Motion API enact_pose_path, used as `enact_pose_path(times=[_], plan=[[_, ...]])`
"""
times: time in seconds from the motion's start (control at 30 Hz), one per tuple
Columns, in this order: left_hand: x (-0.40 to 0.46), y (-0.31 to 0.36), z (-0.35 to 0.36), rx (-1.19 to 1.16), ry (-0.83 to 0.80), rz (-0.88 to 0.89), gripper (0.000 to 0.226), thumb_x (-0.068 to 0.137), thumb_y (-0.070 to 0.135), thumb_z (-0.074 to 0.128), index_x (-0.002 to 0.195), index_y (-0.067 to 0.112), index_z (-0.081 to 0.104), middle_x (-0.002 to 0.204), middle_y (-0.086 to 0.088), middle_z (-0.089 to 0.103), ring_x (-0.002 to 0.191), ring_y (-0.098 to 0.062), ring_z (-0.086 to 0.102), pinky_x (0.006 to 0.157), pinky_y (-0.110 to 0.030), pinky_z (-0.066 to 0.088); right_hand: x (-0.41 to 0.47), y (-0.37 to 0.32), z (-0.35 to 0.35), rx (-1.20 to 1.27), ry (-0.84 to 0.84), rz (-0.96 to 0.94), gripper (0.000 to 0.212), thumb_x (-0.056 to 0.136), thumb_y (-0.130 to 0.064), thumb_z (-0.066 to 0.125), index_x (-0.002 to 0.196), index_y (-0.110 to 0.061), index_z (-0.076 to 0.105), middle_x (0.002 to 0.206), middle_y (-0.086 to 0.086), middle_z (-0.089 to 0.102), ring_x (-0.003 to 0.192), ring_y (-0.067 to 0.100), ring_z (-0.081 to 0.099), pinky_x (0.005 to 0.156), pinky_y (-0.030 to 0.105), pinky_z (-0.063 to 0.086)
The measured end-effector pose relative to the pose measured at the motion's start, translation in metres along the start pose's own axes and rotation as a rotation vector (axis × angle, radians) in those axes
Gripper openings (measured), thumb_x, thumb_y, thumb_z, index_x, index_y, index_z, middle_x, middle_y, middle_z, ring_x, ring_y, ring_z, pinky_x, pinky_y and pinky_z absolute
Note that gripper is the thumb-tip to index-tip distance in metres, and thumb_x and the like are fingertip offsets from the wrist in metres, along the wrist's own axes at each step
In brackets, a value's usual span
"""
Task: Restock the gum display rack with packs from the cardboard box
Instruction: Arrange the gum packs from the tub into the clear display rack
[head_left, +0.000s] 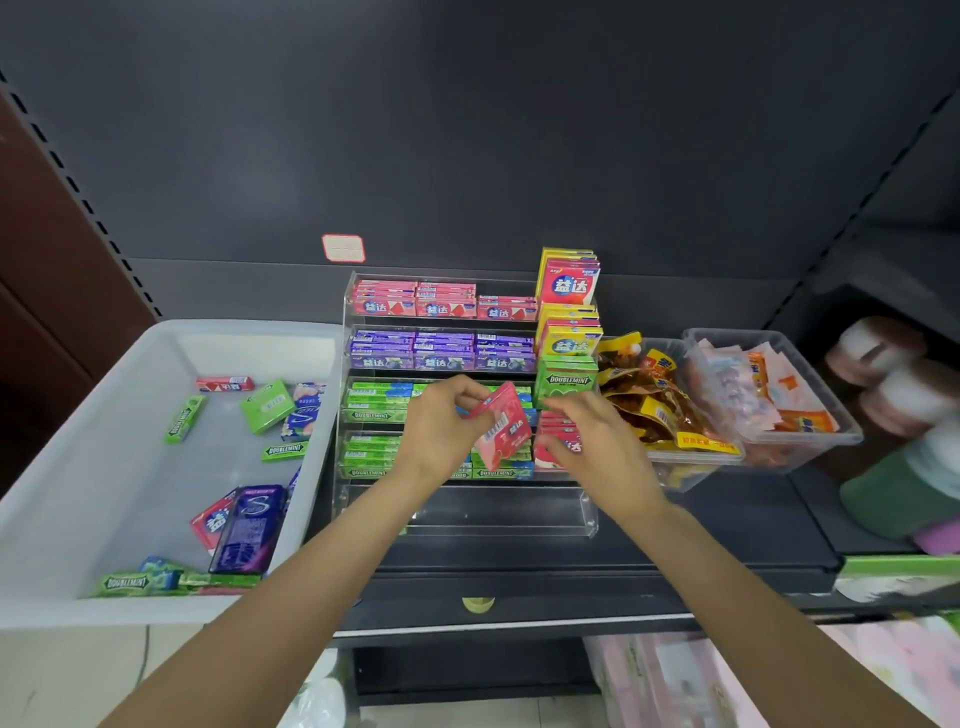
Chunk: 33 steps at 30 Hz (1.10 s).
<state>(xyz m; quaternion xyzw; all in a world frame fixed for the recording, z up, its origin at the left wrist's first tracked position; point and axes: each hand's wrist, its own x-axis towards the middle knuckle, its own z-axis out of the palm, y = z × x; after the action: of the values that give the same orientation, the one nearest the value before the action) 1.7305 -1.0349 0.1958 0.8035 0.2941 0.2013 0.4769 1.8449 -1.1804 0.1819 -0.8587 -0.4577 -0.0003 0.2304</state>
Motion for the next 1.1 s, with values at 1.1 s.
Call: enact_pose_path(times=[1.1], plan=[[0.0, 0.0, 0.065, 0.3, -0.131, 0.228, 0.019, 0.085, 0.008, 0.066, 0.104, 0.007, 0.066, 0.094, -0.006, 0.067, 0.083, -0.015, 0.062, 0.081, -0.023, 0.051, -0.007, 0.036, -0.022, -0.366, -0.056, 0.015, 0.013, 0.092, -0.02, 0.054, 0.105, -0.019, 0.056, 0.097, 0.001, 0.064, 0.095, 0.021, 0.056, 0.086, 0.033, 0.036]])
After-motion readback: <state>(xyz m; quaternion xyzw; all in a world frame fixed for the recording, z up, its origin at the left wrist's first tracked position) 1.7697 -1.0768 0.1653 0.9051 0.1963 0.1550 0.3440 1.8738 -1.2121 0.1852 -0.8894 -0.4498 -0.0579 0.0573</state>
